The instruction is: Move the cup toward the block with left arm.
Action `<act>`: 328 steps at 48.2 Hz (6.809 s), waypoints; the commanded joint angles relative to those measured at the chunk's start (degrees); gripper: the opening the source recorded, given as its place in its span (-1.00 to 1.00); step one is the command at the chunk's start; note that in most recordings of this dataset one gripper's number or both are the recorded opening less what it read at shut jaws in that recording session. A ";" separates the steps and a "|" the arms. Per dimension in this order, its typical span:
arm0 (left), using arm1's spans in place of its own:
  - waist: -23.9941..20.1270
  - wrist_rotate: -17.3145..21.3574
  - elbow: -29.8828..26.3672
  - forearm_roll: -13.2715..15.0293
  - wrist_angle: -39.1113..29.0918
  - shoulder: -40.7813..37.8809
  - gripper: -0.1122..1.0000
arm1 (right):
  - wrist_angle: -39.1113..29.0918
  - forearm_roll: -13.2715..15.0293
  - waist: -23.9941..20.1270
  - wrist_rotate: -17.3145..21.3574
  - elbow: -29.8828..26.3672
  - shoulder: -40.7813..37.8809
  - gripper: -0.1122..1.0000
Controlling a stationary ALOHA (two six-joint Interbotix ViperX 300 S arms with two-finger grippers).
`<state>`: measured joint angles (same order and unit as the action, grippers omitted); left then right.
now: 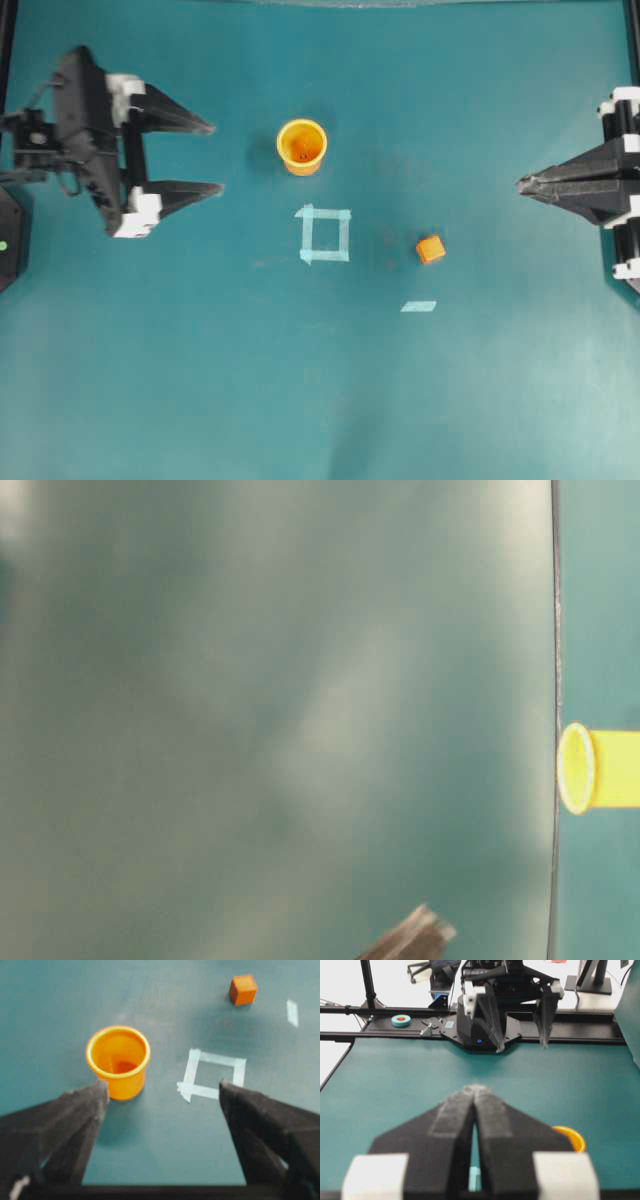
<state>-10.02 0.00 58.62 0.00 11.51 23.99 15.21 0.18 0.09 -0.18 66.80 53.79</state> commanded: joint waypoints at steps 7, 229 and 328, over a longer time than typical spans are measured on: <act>-2.81 0.09 -3.96 -0.18 4.39 -8.26 0.78 | 0.00 0.00 0.09 0.00 -1.41 -0.97 -0.80; 9.40 0.35 -52.12 -1.23 -6.33 -50.98 0.31 | -1.23 0.26 -0.62 0.18 -1.93 -2.29 -0.80; 9.76 0.35 -52.29 -1.23 -5.98 -51.06 0.31 | -1.41 0.26 -0.62 0.26 -1.93 -2.37 -0.80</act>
<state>-0.53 0.26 7.91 -1.05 5.01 -28.21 13.54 0.35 -0.44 0.09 66.62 51.59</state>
